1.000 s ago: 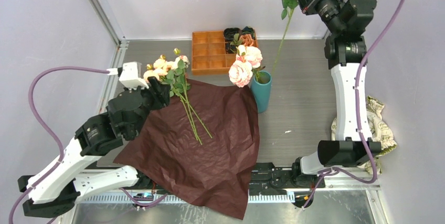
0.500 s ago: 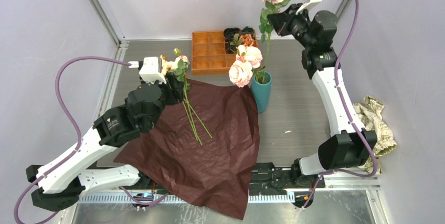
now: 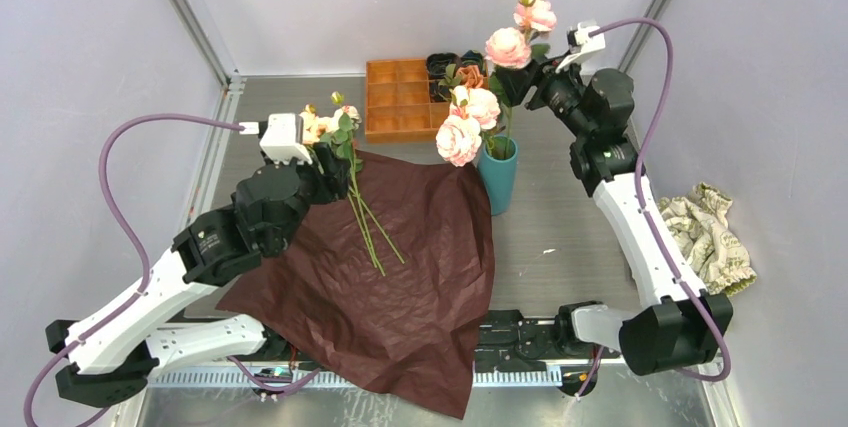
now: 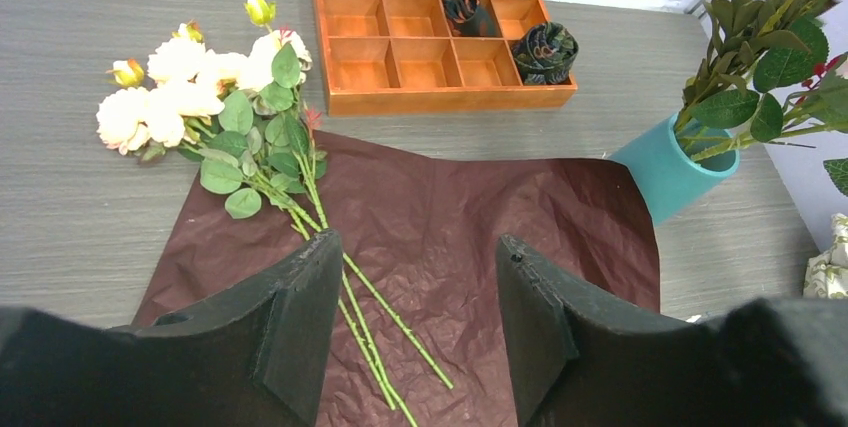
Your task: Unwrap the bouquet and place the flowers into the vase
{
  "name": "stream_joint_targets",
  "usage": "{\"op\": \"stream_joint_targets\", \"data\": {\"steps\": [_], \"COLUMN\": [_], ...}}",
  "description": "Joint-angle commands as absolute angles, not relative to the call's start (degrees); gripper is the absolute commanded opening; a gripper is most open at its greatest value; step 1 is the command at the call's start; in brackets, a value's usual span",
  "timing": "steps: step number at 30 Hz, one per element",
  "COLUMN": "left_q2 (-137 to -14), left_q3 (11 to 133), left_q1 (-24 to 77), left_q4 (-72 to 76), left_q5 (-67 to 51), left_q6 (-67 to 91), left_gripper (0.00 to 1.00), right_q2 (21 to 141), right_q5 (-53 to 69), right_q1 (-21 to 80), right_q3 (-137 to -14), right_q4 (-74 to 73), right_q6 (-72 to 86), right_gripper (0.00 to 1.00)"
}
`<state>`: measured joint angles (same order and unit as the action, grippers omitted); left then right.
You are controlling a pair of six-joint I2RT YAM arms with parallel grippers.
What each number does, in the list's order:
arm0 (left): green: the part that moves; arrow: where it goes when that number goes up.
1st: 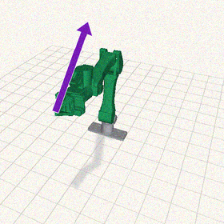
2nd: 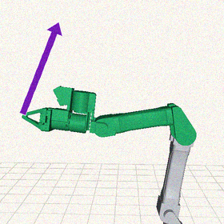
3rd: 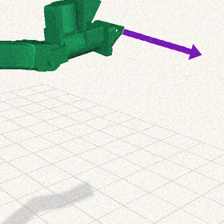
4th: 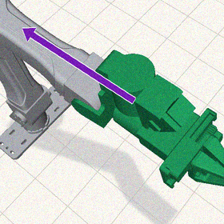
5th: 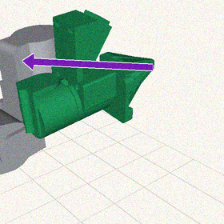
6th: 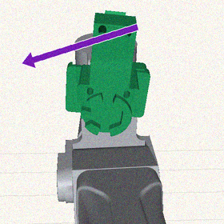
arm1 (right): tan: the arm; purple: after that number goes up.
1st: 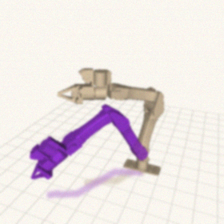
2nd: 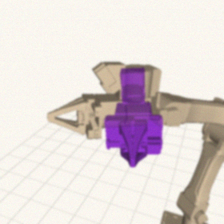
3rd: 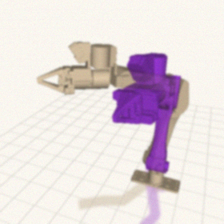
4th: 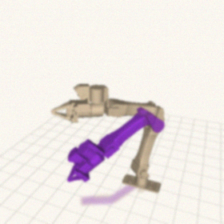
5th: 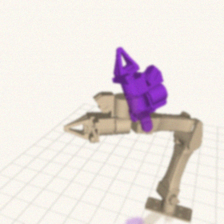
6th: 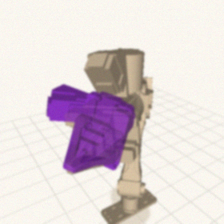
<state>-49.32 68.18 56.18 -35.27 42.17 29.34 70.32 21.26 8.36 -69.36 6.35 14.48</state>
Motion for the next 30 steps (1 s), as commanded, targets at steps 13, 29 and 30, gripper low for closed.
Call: {"op": "stream_joint_targets", "data": {"steps": [13,29,30], "left_q2": [-55.0,-76.0,-78.3], "left_q3": [71.1,80.1,81.1], "left_q1": [56.2,33.0,31.2], "left_q4": [-36.9,-36.6,-37.9], "left_q5": [44.8,14.9,13.6], "left_q6": [33.3,41.8,42.7], "left_gripper": [0.72,0.74,0.71], "right_q2": [50.2,42.4,42.4], "right_q5": [6.1,10.2,9.4], "right_q1": [9.6,9.5,9.1], "right_q3": [-62.2,-91.2,-92.8], "right_q4": [3.1,-32.3,-34.5], "right_q6": [12.5,18.7,18.3], "right_gripper": [0.99,1.0,0.99]}}
